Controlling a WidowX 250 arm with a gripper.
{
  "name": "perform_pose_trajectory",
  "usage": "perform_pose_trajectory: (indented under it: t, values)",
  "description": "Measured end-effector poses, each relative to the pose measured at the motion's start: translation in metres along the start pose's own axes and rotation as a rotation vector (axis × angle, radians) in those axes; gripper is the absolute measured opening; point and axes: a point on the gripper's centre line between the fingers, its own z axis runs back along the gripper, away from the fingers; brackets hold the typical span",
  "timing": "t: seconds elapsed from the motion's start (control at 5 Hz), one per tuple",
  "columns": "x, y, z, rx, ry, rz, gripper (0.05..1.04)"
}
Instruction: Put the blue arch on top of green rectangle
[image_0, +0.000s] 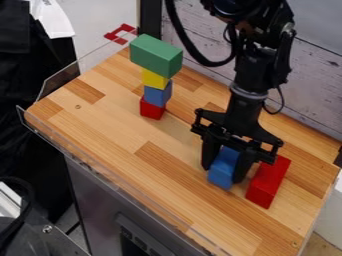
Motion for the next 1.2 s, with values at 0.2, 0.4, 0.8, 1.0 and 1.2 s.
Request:
perform_pose_trajectory:
  t: [0.2, 0.4, 0.8, 1.0, 1.2]
  values:
    - [0.006, 0.001, 0.053, 0.005, -0.142, 0.029, 0.56]
    - [0.012, -0.002, 0.104, 0.034, -0.248, 0.092, 0.56]
    - [0.011, -0.007, 0.182, -0.104, -0.341, 0.356, 0.56]
    - [0.01, 0.013, 0.184, -0.133, -0.3, 0.588, 0.56]
    - [0.003, 0.032, 0.193, -0.131, -0.307, 0.777, 0.56]
